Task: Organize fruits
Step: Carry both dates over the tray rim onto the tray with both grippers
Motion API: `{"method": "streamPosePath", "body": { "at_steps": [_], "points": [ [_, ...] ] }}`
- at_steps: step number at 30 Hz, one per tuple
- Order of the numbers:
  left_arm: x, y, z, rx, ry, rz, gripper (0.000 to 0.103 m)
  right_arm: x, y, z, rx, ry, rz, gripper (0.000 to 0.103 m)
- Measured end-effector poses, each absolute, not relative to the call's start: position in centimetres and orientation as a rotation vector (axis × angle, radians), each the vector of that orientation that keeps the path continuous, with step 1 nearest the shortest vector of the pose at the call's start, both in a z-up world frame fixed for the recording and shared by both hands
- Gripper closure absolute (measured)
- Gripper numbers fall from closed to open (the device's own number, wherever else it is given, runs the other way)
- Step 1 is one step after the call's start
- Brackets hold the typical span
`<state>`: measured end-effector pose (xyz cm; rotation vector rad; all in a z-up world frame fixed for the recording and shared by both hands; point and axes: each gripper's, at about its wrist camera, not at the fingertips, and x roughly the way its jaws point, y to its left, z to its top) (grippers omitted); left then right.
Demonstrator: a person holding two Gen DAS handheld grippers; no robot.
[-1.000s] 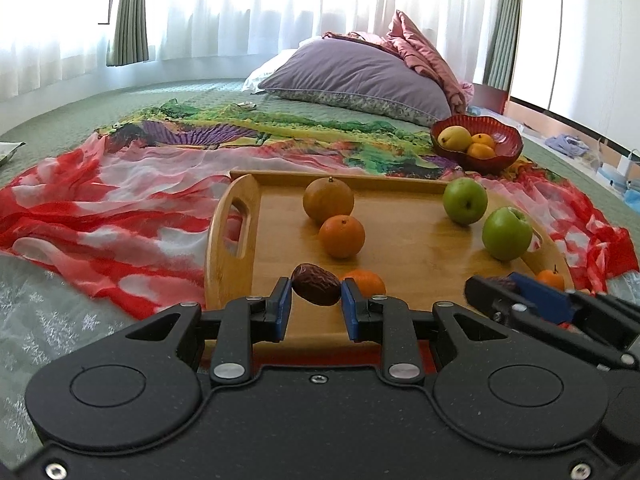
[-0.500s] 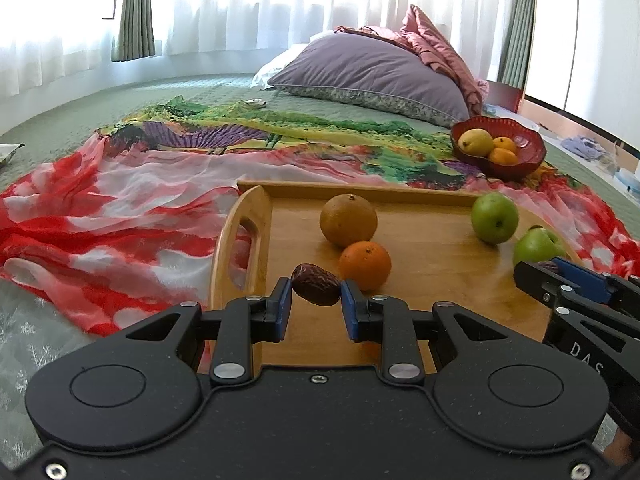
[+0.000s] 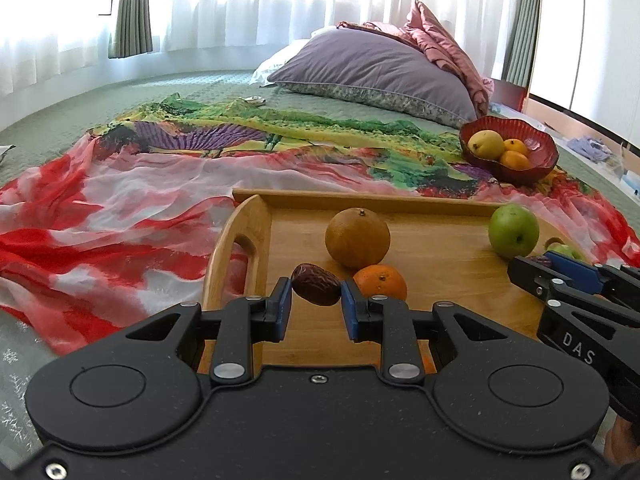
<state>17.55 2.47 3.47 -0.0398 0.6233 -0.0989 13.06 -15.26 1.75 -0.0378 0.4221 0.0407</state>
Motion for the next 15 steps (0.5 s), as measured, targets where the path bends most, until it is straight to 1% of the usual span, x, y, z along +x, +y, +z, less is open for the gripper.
{"method": "streamPosePath", "body": {
  "at_steps": [15],
  "points": [
    [19.7,2.0,1.9,-0.028,0.66,-0.088,0.078,16.6,-15.3,0.3,-0.028,0.513,0.049,0.068]
  ]
}}
